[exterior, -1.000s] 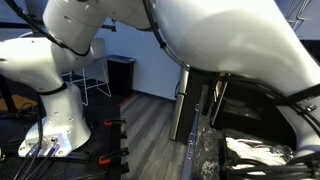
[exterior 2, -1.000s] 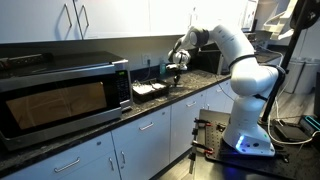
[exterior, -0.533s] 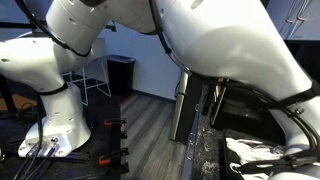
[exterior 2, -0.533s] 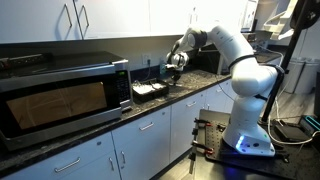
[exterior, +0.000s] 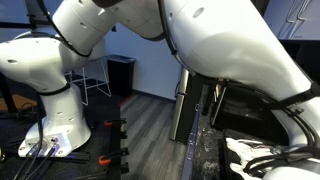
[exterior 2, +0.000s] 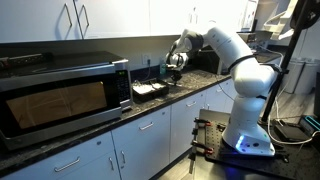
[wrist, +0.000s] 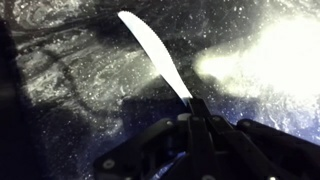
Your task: Turn the straw clockwise
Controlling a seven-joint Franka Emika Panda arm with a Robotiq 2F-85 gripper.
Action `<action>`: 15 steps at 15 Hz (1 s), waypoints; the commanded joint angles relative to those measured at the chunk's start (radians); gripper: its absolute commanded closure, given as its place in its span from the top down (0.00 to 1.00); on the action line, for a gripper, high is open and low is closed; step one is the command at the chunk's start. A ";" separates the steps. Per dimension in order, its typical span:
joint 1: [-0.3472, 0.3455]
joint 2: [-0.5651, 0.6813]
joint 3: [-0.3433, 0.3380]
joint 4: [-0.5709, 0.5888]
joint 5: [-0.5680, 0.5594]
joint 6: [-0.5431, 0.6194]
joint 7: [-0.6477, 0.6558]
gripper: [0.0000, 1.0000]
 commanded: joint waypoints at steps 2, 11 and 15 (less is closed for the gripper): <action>0.139 0.054 -0.140 -0.054 0.157 -0.002 0.000 0.00; 0.336 0.100 -0.357 -0.167 0.400 -0.027 0.000 0.00; 0.421 0.176 -0.473 -0.204 0.565 -0.063 0.000 0.00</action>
